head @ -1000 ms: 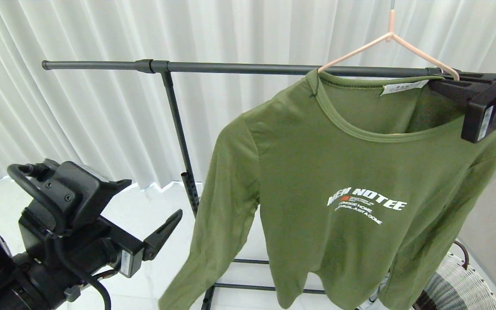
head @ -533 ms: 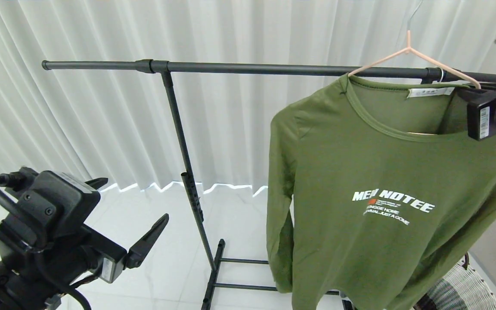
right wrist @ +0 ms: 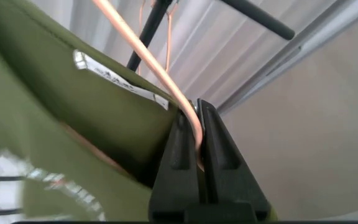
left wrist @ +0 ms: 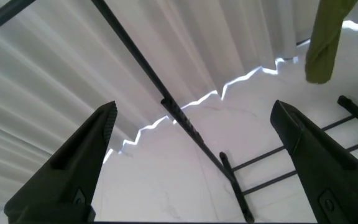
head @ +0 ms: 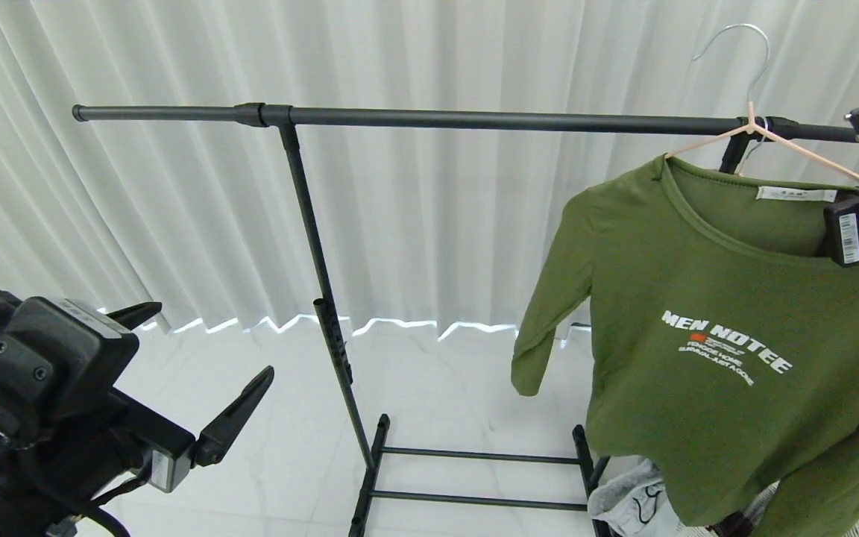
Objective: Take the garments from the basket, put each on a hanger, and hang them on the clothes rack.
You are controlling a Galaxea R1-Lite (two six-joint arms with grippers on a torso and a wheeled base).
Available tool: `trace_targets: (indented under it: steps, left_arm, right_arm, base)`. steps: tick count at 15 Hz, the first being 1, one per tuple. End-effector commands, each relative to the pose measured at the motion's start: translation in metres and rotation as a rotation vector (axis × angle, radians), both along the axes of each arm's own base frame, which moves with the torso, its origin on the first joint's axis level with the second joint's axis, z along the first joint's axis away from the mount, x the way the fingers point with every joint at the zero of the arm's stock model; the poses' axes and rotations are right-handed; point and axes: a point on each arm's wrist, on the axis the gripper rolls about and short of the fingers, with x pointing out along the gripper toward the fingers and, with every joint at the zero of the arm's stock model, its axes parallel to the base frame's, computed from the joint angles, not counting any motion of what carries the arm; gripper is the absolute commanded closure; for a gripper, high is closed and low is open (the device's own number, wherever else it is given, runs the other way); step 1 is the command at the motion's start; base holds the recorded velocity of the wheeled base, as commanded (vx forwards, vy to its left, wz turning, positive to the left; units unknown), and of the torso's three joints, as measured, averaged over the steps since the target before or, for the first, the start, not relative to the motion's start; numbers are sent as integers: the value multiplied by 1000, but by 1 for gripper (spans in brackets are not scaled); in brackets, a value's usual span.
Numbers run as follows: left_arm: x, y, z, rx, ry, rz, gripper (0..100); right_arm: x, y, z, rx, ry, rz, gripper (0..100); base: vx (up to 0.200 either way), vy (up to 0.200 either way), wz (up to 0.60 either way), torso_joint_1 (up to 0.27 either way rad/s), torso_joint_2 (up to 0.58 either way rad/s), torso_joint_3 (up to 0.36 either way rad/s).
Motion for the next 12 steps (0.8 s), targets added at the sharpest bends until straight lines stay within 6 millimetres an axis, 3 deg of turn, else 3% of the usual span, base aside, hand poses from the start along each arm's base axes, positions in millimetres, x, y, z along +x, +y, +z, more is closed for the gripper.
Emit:
trace_targets:
  steps: [1,9,12]
  left_arm:
    - [0,0,0,-1,-1,1,0]
    - [-1,0,-2,3,5,-2,0]
    - [-1,0,-2,3,5,-11,0]
  right_arm:
    - [1,0,-1,-1,4,-3,100]
    - [1,1,-6,-4,19,-2,100]
    - [5,3,-16,0,47,-2,100]
  base:
    - [200,0,0,2,-7,7]
    - [200,0,0,2,2,2]
    - [0,0,0,0,0,0]
